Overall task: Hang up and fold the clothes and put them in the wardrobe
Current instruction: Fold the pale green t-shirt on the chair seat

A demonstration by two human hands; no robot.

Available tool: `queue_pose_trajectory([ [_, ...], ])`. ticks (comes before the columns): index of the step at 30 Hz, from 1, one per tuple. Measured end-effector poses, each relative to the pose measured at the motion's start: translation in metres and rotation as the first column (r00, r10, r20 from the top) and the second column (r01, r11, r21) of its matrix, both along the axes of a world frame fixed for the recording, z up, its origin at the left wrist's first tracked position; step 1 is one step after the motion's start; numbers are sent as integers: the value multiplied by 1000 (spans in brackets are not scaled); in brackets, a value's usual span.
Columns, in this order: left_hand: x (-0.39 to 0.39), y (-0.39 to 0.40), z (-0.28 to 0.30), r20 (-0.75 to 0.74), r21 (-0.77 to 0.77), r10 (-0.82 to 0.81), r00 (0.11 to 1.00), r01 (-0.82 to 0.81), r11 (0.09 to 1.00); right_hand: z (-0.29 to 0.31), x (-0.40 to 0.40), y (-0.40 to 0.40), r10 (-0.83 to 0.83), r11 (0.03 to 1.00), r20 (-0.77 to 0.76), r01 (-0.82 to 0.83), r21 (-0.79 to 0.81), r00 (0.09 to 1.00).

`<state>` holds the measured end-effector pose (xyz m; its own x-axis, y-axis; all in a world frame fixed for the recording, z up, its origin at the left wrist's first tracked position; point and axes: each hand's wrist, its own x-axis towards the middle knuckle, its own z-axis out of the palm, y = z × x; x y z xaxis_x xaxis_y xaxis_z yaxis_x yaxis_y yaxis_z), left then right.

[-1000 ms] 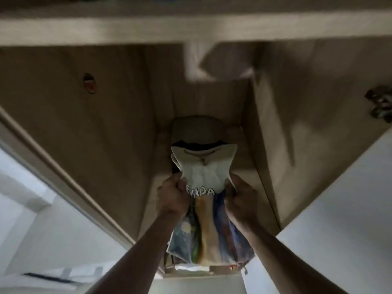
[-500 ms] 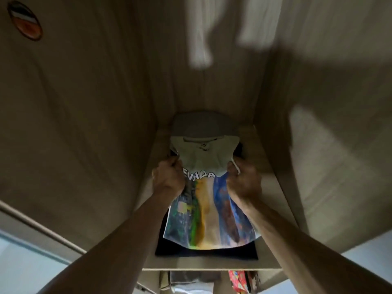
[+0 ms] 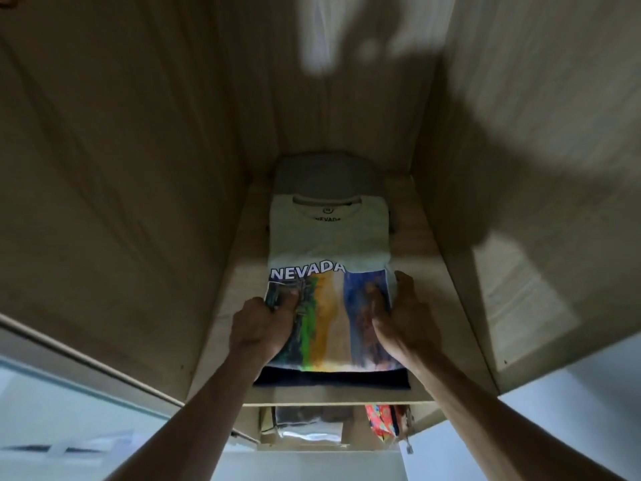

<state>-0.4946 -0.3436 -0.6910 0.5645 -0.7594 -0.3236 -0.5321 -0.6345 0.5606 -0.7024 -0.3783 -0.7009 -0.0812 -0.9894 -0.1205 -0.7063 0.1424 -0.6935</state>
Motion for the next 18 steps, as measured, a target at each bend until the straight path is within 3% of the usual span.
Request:
queue_pose_trajectory([
  [4,3,-2,6,63,-89,-13,998,19,996,12,-4,2,-62,994,0,62,-92,998],
  [6,6,0,6,116,-52,-46,992,53,997,12,-6,3,-50,995,-29,47,-91,998],
  [10,-3,16,-7,209,83,-54,976,38,996,0,-10,18,59,998,-286,-58,12,956],
  [13,-9,17,-4,250,66,1,968,-18,998,2,-9,22,56,998,-301,-52,24,952],
  [18,-17,23,-4,354,52,-48,934,32,998,2,-7,29,109,994,-336,-96,54,935],
])
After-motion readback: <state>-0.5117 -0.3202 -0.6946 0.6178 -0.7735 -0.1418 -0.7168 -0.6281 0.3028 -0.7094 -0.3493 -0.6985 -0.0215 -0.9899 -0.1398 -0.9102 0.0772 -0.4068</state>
